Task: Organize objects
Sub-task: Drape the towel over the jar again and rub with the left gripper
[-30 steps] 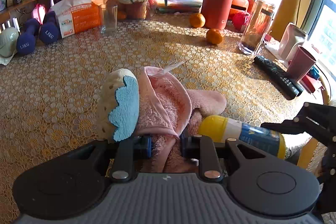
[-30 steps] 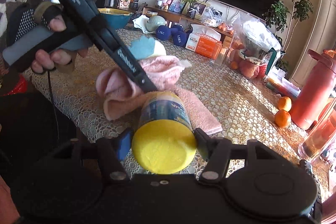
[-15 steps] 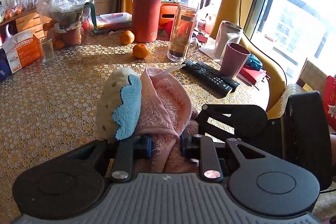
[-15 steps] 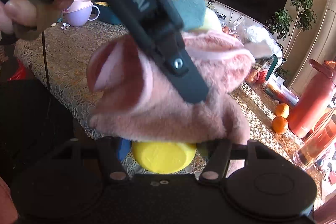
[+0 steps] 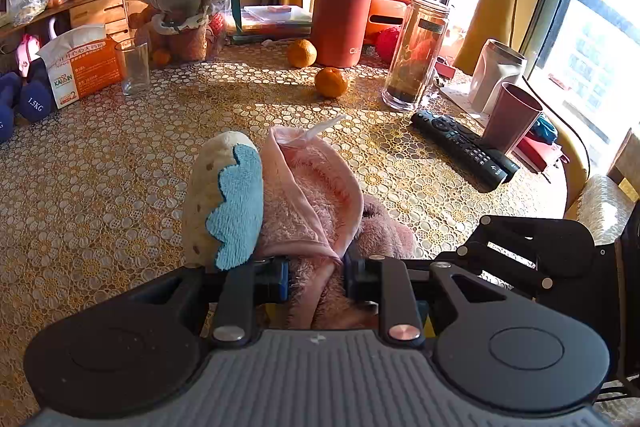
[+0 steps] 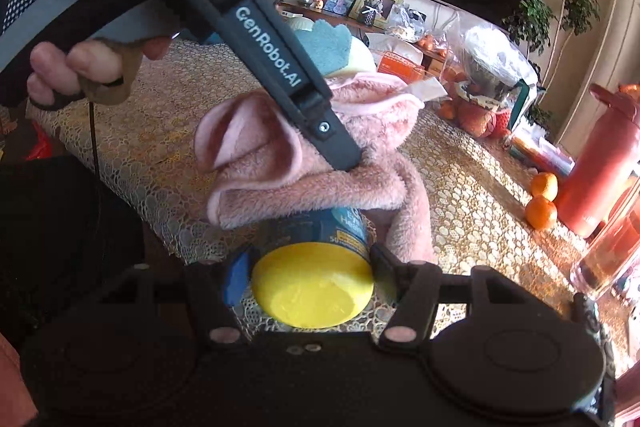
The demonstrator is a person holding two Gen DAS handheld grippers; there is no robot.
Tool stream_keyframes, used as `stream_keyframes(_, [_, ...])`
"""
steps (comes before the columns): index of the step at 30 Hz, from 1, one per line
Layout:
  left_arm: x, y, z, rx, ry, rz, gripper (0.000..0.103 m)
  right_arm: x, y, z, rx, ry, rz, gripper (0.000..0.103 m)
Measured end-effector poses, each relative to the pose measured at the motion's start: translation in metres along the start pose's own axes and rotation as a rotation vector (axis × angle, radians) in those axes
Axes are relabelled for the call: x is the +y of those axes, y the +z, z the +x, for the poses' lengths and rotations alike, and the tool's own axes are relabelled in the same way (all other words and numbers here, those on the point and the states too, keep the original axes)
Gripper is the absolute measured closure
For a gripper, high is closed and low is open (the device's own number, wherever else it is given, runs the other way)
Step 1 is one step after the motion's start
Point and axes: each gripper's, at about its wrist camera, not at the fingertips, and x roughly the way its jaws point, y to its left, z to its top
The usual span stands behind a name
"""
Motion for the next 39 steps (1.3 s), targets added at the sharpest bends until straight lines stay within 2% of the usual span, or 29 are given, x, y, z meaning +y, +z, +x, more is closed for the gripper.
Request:
stream_keyframes(4, [0.005,0.0,0.0,-0.005,-0.001,-0.013,0.08,-0.02,-0.006,-0.003,-0.008,0.073,0.2,0.039])
stream_keyframes(8, [0.012,0.001,0.0,-0.011,0.002,-0.039,0.08,-0.034,-0.012,0.001,0.005,0.15,0.35,0.031])
stream_keyframes(17, [0.036,0.0,-0.003,-0.025,0.03,-0.113,0.08,-0.046,-0.019,0.014,-0.015,0.176,0.55,0.034])
stream_keyframes(27, [0.044,-0.003,-0.003,-0.037,0.038,-0.137,0.08,-0.063,0.009,-0.005,-0.107,0.137,0.582,0.032])
stream_keyframes(30, [0.044,-0.004,-0.003,-0.042,0.035,-0.137,0.08,-0.063,0.02,0.0,-0.085,0.119,0.561,0.032])
stream_keyframes(32, [0.045,-0.006,-0.004,-0.043,0.037,-0.135,0.08,-0.057,0.022,0.004,-0.07,0.087,0.522,0.04])
stream_keyframes(39, [0.065,-0.015,0.005,0.017,0.089,-0.178,0.08,-0.041,0.02,-0.002,-0.063,0.066,0.419,0.04])
